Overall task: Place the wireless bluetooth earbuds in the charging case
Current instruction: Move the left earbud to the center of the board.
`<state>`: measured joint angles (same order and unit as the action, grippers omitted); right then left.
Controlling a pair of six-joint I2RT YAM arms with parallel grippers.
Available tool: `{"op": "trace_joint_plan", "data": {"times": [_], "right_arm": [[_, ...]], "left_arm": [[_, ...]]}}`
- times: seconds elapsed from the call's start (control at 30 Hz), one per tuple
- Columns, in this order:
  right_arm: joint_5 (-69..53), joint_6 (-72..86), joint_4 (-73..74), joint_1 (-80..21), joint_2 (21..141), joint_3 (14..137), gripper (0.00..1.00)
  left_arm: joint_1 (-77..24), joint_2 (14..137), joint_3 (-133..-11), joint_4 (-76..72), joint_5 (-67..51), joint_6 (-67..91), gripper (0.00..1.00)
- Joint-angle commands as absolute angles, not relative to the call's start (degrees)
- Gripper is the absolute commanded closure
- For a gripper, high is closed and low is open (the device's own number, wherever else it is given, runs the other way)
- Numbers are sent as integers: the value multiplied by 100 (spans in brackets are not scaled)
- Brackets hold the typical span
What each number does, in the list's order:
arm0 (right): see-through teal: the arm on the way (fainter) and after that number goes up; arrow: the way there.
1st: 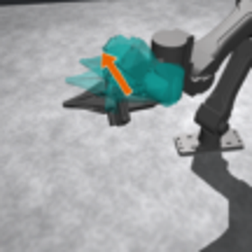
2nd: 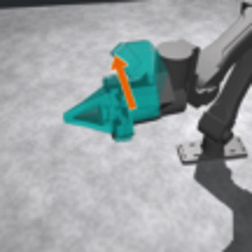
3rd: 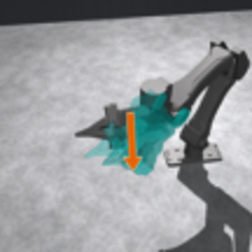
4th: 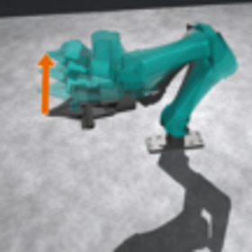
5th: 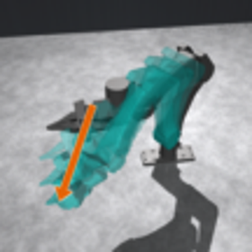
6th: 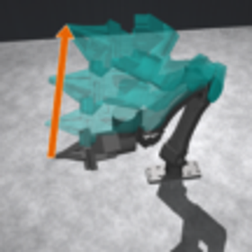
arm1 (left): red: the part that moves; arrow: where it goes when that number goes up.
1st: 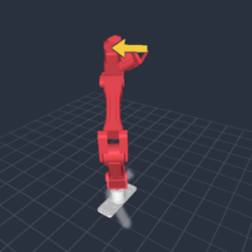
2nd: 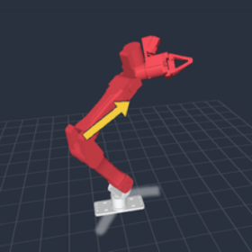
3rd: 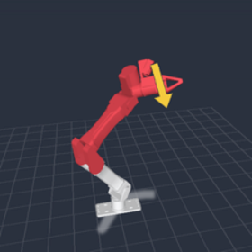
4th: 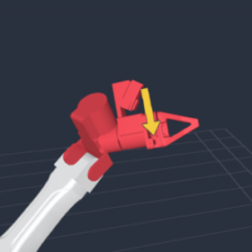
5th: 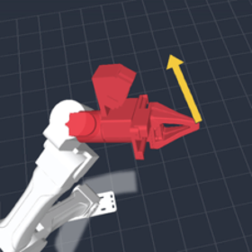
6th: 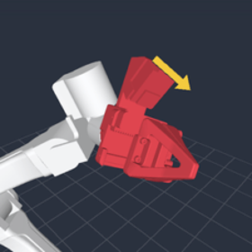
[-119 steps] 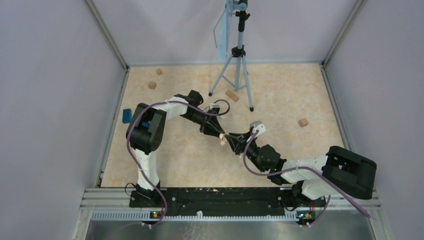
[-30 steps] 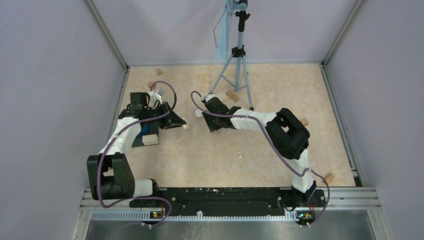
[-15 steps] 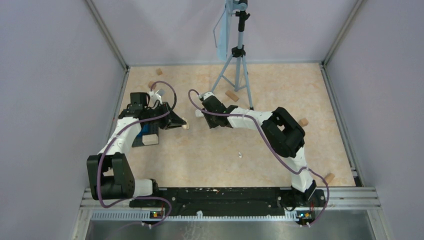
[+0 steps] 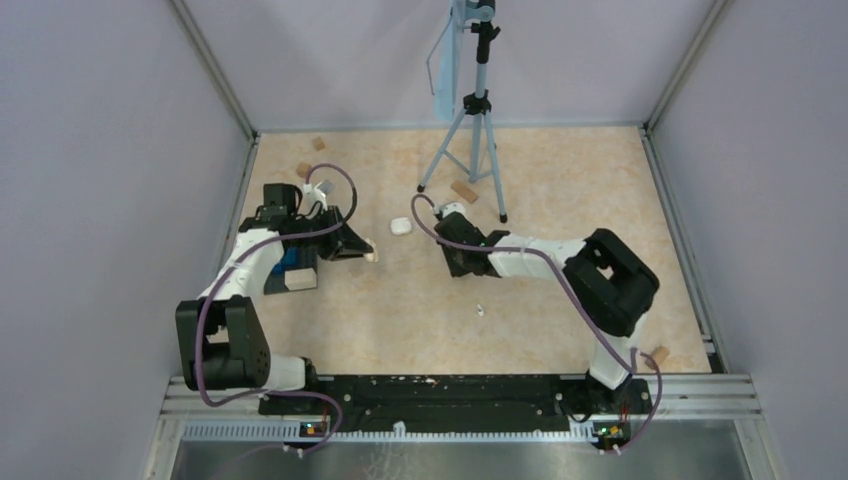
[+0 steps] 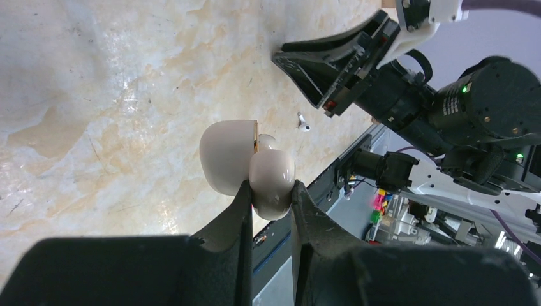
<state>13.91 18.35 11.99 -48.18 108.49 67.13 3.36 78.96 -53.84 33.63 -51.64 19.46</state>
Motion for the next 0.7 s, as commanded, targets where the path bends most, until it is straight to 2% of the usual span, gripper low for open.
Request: {"op": "trace_joint_plan", "data": {"times": [0.0,0.13,0.33,0.37,0.47,0.5,0.67], "right_arm": [[1824,2443,1203,-4599,9792,5659,81],[1835,2843,1039,-4197,9199,4840,81],[2052,3581,1385,-3859,8877,4474,81],[2012,3738,1400,-3842,8889,4462,78],[1692,4060,1385,-3841,9013,4487,54],[1545,4140,1348,-3841,9051,4505,50],[1029,4401,1118,-3842,9047,4462,46]], "left_arm": [[368,7864,-5425,3240,-5485,1888,100],[360,7851,-5283,3043,-5613,2047,100],[352,7857,-5389,3227,-5506,1906,100],[351,7855,-5399,3248,-5522,1881,100],[343,7867,-5438,3300,-5537,1855,100],[343,7870,-5452,3321,-5515,1836,100],[332,7872,-5486,3474,-5439,1698,100]]}}
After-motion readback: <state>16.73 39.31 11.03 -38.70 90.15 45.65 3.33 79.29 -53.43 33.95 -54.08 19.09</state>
